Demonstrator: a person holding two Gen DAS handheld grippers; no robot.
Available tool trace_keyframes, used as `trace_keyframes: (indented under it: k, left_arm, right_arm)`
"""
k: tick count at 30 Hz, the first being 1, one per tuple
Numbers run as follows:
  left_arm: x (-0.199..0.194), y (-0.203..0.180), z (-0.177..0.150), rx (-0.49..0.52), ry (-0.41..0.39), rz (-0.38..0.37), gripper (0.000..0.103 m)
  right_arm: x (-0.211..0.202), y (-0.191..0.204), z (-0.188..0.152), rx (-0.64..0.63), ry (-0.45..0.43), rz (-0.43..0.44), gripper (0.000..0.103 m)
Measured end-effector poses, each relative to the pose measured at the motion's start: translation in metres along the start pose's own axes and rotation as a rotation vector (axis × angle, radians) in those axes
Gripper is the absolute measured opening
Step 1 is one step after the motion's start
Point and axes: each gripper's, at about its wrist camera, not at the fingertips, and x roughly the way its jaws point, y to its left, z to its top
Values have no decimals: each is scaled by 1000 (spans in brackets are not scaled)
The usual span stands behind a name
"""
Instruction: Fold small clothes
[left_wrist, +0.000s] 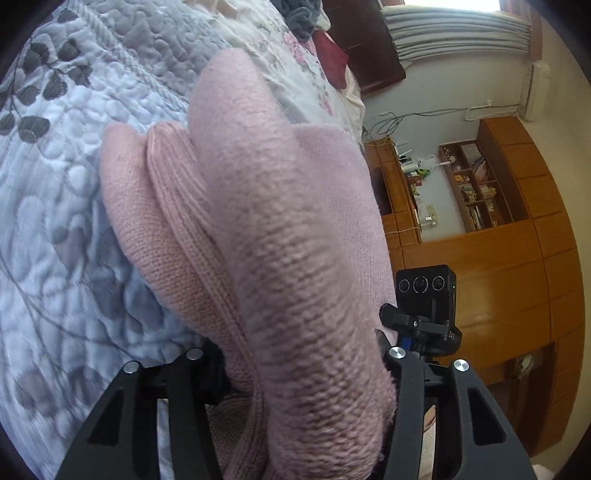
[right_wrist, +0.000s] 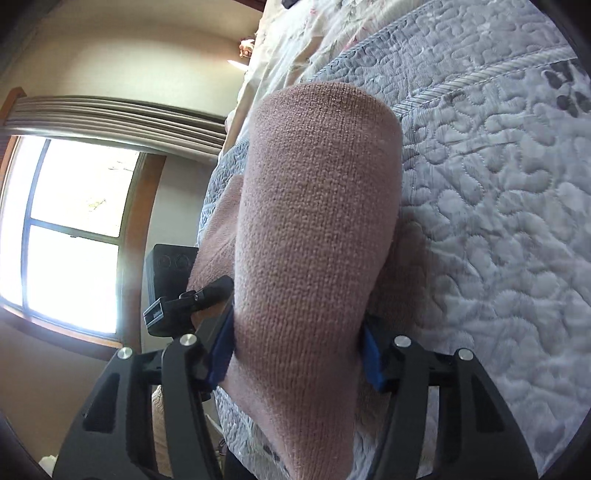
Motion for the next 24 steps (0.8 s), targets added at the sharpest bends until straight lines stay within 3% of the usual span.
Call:
trace_keyframes:
  k: [6, 10, 16, 18, 20, 24]
  left_arm:
    - [30, -59, -51, 96, 22, 3, 53]
    - [50, -71, -89, 86, 46, 14, 53]
    - [70, -37, -127, 24, 80, 109, 54]
    - [72, -21, -133, -15, 76, 111, 58]
    - [71, -19, -137, -9, 59, 115, 58]
    - [70, -32, -143, -18, 65, 196, 64]
  right_arm:
    - [-78, -6, -49, -11, -22, -25, 57]
    - [-109, -17, -84, 3, -27, -66, 57]
    - [-107, -62, -130, 78, -11, -154, 59]
    - [-102, -75, -140, 118, -36, -127, 62]
    - [-101, -78, -147, 131, -66, -117, 64]
    - [-101, -68, -150, 131, -76, -163, 70]
